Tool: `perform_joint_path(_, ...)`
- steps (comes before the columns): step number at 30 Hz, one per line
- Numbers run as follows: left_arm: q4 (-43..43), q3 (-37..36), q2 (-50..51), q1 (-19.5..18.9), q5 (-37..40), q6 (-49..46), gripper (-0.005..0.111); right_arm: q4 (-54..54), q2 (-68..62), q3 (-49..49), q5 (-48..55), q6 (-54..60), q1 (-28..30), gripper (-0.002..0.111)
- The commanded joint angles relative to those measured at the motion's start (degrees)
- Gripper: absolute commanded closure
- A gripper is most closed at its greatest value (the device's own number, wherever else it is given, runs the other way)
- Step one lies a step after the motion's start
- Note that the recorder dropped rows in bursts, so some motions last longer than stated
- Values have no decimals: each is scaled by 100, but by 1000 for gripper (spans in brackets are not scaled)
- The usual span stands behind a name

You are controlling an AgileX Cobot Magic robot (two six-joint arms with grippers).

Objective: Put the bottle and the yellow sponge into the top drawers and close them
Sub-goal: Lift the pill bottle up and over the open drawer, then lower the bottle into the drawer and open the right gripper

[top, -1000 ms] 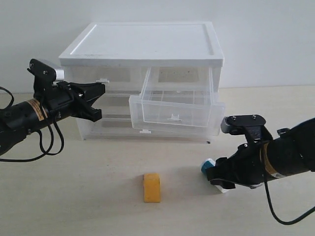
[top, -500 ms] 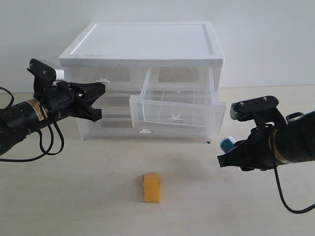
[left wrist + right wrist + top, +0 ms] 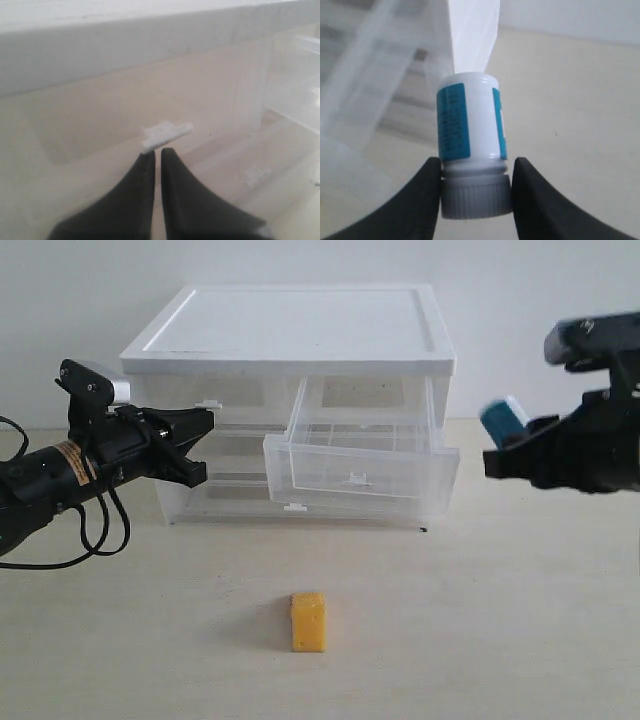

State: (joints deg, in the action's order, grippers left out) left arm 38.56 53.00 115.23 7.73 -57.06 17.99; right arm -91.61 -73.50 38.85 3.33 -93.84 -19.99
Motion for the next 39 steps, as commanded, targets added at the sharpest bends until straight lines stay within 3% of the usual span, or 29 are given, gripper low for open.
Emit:
perform_joint_path(1,-35,34,12,28,11,38,103,-42,503,527,-1497,44,3,108)
perform_joint_path(6,-21,34,12,28,35,38,103,-121,-180,1733,-3133,-233,3,108)
perform_joint_path(10,-21,34,12,28,58,38,103,-833,-970,2370,-3394,-1085,3,108)
perform_joint_path(14,-21,34,12,28,58,38,103,-833,-1623,2722,-3381,-678,3,108)
perform_joint_path(22,-21,34,12,28,48,38,103,-833,-1989,2779,-3266,338,3,108)
perform_joint_path(24,-21,34,12,28,48,38,103,-833,-1989,2712,-3363,1102,3,108)
perform_joint_path(28,-21,34,12,28,48,38,103,-833,-1976,2375,-2565,2034,3,108)
perform_joint_path(36,-21,34,12,28,35,38,103,-833,-1976,2375,-2742,2130,3,108)
perform_joint_path(39,-21,34,12,28,35,38,103,-833,-1976,2375,-2742,2130,3,98)
